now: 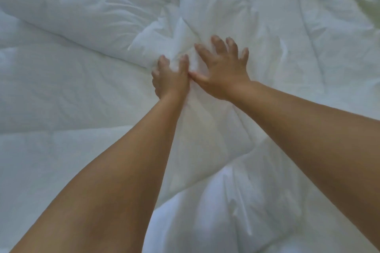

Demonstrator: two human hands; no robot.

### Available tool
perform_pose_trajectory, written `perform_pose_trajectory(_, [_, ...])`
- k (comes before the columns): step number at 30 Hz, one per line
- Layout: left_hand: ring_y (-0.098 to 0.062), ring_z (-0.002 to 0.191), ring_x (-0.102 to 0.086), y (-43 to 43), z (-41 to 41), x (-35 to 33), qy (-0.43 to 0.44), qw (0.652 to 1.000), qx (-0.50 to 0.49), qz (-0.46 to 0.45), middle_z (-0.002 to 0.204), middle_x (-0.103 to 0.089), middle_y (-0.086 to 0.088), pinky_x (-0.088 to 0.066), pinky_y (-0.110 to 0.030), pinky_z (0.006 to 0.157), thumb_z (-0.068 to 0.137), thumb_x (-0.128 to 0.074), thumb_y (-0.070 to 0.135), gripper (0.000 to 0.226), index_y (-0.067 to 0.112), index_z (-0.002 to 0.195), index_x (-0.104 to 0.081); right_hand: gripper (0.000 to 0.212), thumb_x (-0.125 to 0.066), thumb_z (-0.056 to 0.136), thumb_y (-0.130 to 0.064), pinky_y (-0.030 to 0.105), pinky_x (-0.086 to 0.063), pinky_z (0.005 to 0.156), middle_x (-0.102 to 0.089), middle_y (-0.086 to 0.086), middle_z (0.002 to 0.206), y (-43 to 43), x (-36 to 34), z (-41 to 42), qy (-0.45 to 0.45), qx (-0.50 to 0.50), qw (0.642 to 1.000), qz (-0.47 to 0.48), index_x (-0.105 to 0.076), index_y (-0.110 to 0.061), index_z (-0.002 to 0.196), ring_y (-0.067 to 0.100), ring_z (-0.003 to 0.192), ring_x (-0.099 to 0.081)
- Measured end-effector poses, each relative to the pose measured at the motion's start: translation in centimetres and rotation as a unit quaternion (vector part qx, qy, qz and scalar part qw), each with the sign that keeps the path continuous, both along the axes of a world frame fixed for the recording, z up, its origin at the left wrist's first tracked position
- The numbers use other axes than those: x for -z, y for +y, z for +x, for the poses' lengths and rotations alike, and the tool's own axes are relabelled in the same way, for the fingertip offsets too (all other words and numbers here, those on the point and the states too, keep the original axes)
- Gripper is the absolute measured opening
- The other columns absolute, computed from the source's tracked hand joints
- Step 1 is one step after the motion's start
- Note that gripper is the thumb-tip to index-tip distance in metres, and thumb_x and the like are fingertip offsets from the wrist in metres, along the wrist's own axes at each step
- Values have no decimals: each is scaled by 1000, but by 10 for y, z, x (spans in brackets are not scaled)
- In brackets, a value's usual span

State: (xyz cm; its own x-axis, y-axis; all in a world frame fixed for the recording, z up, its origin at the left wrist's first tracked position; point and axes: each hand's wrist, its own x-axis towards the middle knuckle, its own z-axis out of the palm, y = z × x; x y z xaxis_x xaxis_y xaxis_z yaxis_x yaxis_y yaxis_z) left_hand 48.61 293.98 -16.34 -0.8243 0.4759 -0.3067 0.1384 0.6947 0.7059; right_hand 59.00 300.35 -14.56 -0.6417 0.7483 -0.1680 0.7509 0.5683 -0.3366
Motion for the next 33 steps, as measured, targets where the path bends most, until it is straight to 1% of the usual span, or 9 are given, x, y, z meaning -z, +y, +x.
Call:
perform_pose_trajectory(8, [-38,144,11,4,26,56,68,959,231,-151,156,17,-18,-3,-51,114,93,-43,54,70,44,149,-2,127,-52,56,-88,57,-3,111,-7,16,157,103,36,-10,-13,250,961,-115,13,-31,149,38,144,-5])
perform_pose_trajectory(12, [-36,144,13,6,19,66,89,954,239,-156,157,17,-16,2,-49,114,93,-39,56,63,48,147,-8,100,-59,70,-73,42,-32,100,-48,10,134,104,64,-6,1,263,962,-74,-25,-12,142,31,125,-46])
perform_pose_trajectory(16, [-37,139,-22,12,26,38,67,976,175,-109,152,-24,-17,-24,-45,111,98,-40,43,42,31,138,-46,40,-56,83,-36,30,-42,82,-62,6,118,103,33,-10,118,212,963,-114,-54,-16,118,28,110,-58])
perform_pose_trajectory(19, [-30,82,-55,36,33,-21,134,985,94,49,80,-57,-6,-30,-31,65,98,-43,41,36,12,80,-56,7,-58,79,-26,29,-48,73,-67,0,91,140,-33,4,291,239,926,-11,-58,-20,82,18,87,-63])
perform_pose_trajectory(24, [-34,86,-58,174,1,-102,356,925,38,129,85,-66,-11,-34,-35,76,92,-36,56,41,21,73,-47,35,-50,91,-30,13,-32,31,-39,-15,28,249,-104,4,304,277,907,-87,-38,-19,59,-3,26,-42])
perform_pose_trajectory(26, [-30,104,-56,211,-13,-83,354,934,15,57,103,-68,-7,-30,-33,91,95,-34,54,44,19,88,-60,22,-47,93,-38,19,-49,55,-66,-13,69,273,-81,-6,271,279,920,-37,-55,-19,88,6,69,-66])
perform_pose_trajectory(28, [-25,121,-48,206,-5,-24,306,949,55,-47,122,-62,-6,-21,-33,104,99,-31,48,45,19,117,-60,66,-45,90,-55,44,-34,102,-44,6,139,265,-21,-5,155,271,950,-20,-28,-20,143,24,130,-40])
perform_pose_trajectory(30, [-18,138,-29,180,17,44,266,948,142,-103,143,-46,-1,-4,-36,114,102,-29,40,46,20,139,-44,83,-36,88,-67,54,-6,113,-10,12,157,219,55,25,32,236,970,-52,1,-27,151,28,144,-9])
perform_pose_trajectory(33, [-18,143,-18,180,8,108,323,933,135,-81,151,-35,3,7,-43,114,98,-32,37,52,14,145,-36,81,-36,86,-65,50,-6,112,-23,13,153,205,122,36,32,197,975,93,-12,-25,152,29,141,-19])
